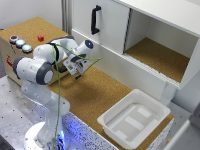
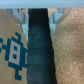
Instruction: Pull the handle of the drawer
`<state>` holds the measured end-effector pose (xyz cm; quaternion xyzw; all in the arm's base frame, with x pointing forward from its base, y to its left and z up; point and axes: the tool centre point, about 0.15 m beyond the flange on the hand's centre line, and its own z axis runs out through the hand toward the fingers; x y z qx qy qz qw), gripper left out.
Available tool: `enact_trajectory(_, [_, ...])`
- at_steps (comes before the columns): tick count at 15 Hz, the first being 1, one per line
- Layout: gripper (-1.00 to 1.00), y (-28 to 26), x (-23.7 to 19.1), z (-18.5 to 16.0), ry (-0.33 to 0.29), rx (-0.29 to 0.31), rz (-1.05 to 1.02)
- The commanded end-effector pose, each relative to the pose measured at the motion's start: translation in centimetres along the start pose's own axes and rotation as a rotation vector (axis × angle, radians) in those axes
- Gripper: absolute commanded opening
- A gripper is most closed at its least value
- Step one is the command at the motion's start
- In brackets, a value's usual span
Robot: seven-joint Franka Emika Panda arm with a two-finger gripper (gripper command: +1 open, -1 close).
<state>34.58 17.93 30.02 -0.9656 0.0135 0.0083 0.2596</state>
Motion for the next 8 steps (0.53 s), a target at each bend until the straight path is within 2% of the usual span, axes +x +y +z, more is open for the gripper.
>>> enact_trajectory(1, [-1.0, 4.24, -0.08, 0.92, 0.016, 0.027, 0.029])
enact_trajectory(8, [-1.0, 5.1, -0.44, -0.06, 0.03, 0.02, 0.045])
